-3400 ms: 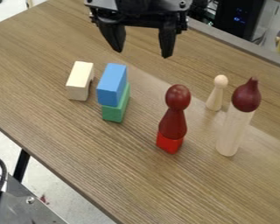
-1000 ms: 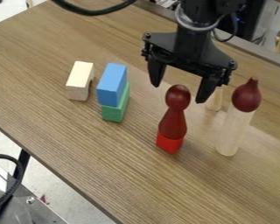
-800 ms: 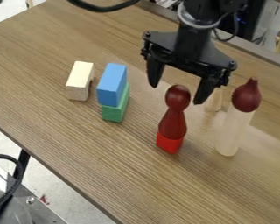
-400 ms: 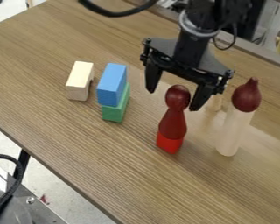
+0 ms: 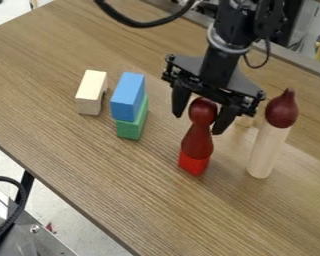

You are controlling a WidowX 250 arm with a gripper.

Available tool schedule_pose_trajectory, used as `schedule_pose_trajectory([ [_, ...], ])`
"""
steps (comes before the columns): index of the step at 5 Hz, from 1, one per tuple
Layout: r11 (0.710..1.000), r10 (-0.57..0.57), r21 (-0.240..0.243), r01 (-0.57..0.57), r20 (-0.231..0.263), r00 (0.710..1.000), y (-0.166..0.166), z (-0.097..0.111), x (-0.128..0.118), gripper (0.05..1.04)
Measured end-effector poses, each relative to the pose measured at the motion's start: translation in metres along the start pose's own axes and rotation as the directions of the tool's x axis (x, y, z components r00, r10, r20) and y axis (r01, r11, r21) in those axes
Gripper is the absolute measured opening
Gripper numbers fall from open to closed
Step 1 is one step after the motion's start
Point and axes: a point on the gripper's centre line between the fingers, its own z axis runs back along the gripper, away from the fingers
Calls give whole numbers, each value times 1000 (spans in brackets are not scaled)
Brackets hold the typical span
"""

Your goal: Removed maroon object from the orange cube

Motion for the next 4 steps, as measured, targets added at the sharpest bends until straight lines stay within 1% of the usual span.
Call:
schedule_pose_trajectory([
  [1, 1000, 1, -12, -1, -27, 1000, 1, 1, -1, 591],
  [2, 999, 22, -44, -24, -30, 999, 4, 8, 8, 591],
  [3, 994, 90, -58, -90, 0, 996, 16, 15, 32, 591],
  [4, 985, 164, -54, -163, 23, 986, 24, 10, 64, 591],
])
